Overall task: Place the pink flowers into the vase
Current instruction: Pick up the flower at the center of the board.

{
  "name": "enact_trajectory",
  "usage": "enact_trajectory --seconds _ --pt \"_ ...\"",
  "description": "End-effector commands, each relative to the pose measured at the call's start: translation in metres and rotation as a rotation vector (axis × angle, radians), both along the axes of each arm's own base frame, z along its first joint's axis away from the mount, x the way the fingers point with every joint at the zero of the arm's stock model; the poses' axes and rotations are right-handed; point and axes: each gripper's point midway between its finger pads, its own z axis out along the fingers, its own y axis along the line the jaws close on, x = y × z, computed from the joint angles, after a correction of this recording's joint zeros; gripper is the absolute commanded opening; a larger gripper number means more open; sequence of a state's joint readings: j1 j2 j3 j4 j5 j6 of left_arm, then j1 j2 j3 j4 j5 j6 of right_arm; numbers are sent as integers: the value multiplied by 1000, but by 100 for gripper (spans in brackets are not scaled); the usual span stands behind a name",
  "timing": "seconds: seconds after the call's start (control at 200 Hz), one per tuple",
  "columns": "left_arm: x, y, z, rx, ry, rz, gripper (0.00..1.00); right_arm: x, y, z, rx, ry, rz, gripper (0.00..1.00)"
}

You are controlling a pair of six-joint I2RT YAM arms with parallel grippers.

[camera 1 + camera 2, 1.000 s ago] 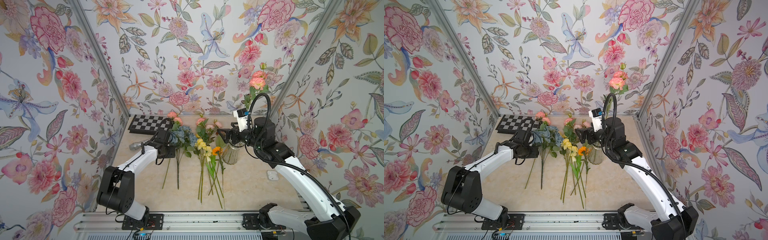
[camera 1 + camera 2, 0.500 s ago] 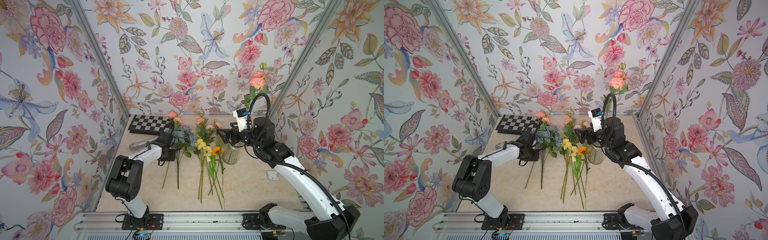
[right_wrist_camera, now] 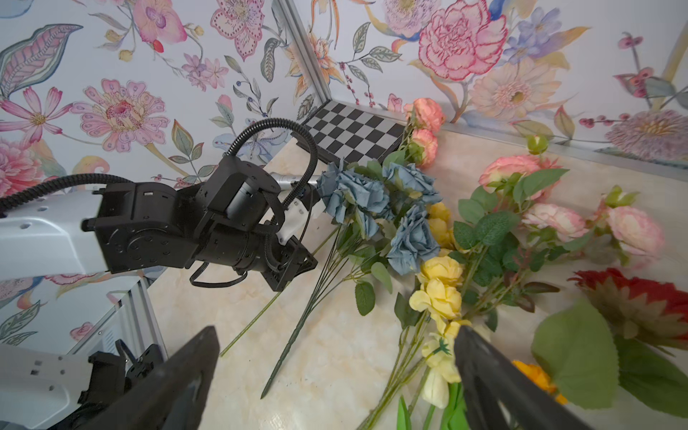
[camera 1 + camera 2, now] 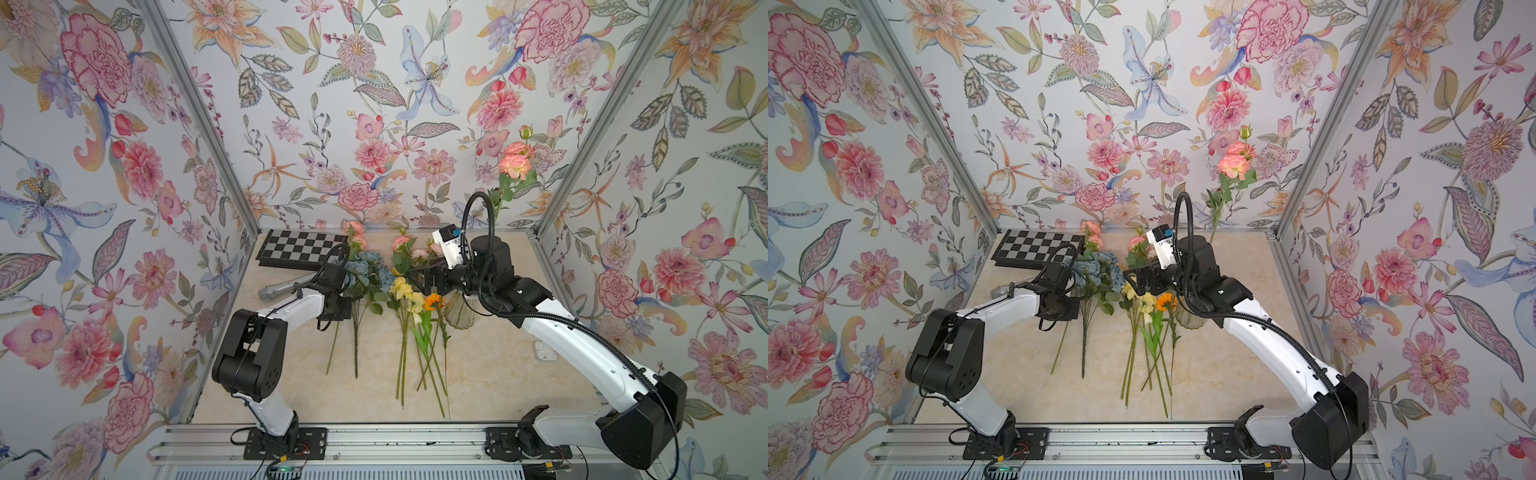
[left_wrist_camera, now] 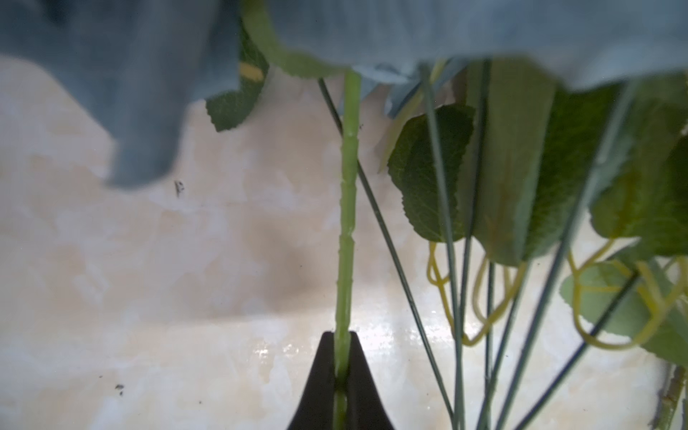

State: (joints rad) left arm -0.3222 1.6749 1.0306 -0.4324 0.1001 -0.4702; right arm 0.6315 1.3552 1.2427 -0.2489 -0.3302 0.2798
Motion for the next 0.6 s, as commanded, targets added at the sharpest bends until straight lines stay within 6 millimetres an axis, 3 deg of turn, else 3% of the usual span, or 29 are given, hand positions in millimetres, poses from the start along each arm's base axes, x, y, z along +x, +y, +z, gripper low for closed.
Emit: enact_trajectory --seconds 0.0,0.115,0.135,0.2,0.35,0.59 --pt "12 -6 37 -41 -101 22 0 -10 23 -6 47 100 37 97" --pt "15 -5 50 -51 -134 42 0 -11 37 -23 58 199 35 88" --pt "16 -5 64 -63 -169 46 0 -11 39 -26 59 215 35 86" --pt "17 -5 74 -75 -193 56 0 -13 47 -35 61 269 42 83" --pt "19 -2 95 -88 -247 82 0 -14 59 -51 45 339 64 81" --pt "19 16 127 -16 -308 132 0 -7 67 -56 41 349 68 82"
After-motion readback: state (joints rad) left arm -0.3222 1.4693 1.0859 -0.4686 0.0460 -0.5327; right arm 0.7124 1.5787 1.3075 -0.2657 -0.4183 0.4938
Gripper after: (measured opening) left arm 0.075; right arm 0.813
